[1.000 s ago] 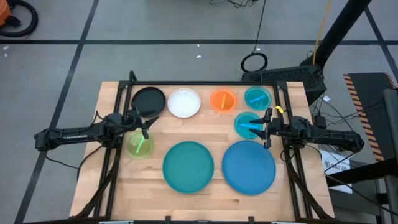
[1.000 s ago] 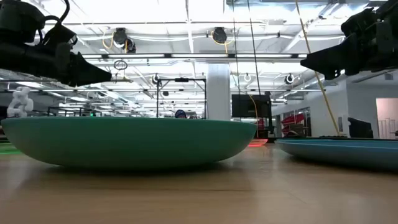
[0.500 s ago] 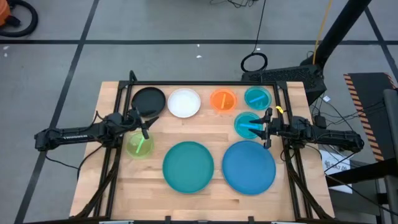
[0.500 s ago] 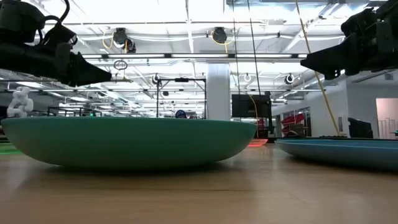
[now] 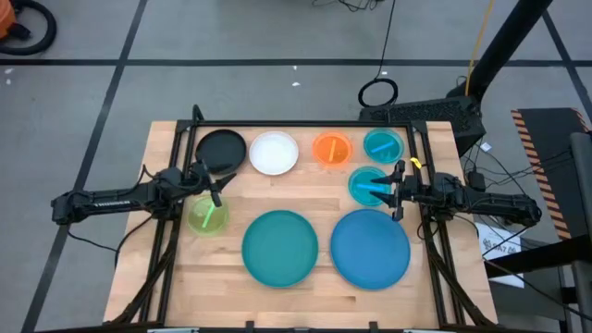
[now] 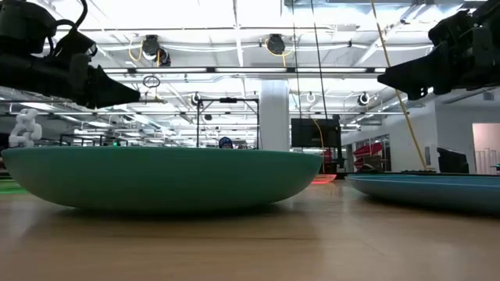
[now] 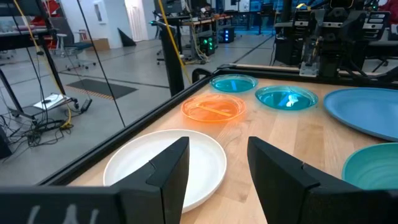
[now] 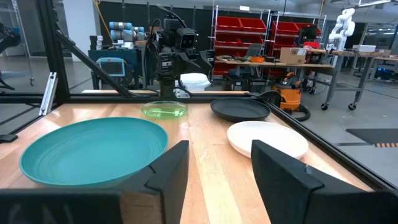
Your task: Stack plastic plates
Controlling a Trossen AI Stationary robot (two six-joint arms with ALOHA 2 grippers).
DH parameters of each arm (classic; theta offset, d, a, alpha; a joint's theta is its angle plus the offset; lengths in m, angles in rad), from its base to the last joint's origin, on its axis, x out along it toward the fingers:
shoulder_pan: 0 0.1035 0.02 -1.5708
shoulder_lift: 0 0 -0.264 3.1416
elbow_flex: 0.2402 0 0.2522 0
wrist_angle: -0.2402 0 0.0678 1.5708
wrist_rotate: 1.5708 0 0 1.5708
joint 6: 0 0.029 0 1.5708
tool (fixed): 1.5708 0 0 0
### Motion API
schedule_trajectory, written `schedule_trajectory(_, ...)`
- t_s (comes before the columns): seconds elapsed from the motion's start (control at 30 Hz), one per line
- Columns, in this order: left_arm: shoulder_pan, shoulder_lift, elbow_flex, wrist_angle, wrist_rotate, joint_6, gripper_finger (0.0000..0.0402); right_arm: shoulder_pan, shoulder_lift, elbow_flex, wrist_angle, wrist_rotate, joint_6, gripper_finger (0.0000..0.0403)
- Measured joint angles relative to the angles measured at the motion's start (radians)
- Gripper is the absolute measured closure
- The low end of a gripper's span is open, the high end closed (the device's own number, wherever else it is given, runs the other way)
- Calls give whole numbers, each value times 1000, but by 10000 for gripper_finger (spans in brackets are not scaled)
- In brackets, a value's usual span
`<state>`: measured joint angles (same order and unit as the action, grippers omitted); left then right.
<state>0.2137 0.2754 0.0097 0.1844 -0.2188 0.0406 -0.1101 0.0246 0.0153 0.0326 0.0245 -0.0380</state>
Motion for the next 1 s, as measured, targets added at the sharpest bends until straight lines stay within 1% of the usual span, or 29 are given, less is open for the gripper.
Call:
schedule_trajectory(0.87, 0, 0, 0, 0, 0, 1, 231, 0, 0, 0, 0, 0, -13, 236)
schedule_trajectory(0.93, 0, 0, 0, 0, 0, 35, 231, 0, 0, 0, 1, 1, -55, 236)
schedule_trajectory(1.0, 2, 0, 0, 0, 0, 135, 231, 0, 0, 0, 5, 4, -138, 236)
